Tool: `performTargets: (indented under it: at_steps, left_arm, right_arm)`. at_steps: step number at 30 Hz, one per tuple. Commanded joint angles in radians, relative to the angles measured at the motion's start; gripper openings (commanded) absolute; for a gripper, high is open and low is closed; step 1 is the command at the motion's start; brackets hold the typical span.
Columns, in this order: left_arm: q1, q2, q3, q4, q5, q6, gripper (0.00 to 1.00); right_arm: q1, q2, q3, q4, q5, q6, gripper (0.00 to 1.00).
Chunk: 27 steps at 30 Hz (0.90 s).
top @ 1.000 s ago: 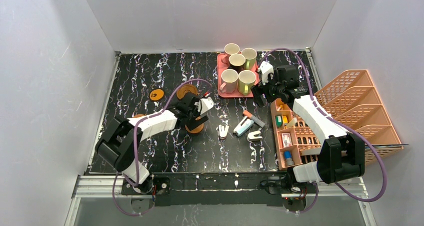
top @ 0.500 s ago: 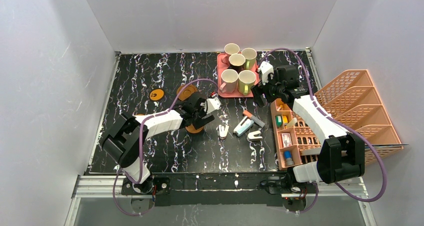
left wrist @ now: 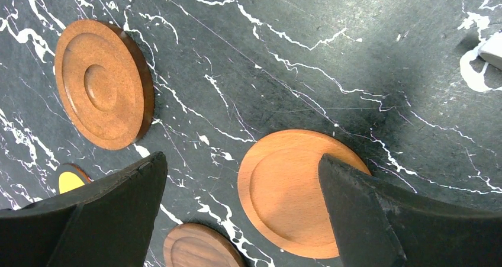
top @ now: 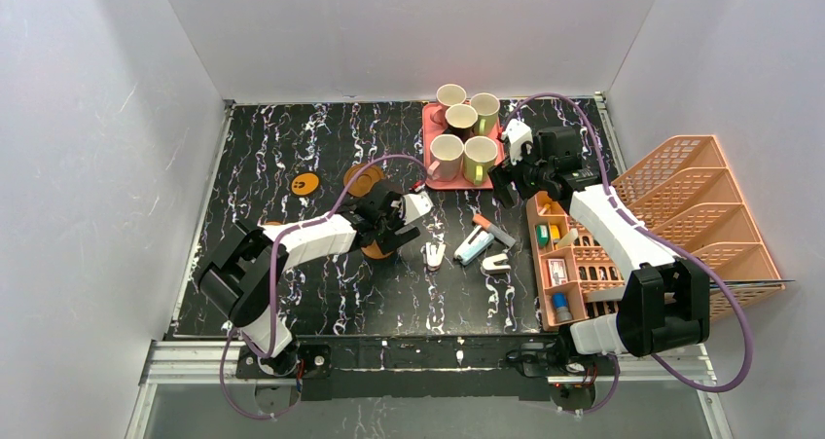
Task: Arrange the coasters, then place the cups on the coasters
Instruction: Move the coaster to the center of the board.
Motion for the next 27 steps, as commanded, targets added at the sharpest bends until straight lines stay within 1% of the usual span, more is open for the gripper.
performTargets:
  at_steps: [1,11,27]
  left_arm:
    - [-0.008,-0.018,-0.016,-0.082,0.058,-0.012,0.98]
    - [-0.01,-0.03,-0.015,-0.082,0.087,-0.021,0.98]
    - [-0.031,0.028,0.032,-0.095,0.112,-0.027,0.98]
  right_arm:
    - [-0.004,-0.014,0.032,0.016,0.011,-0.01,0.98]
    - [-0.003,-0.016,0.031,0.016,0.008,-0.011,0.98]
    - [-0.004,-0.015,0.031,0.016,0.01,-0.011,0.98]
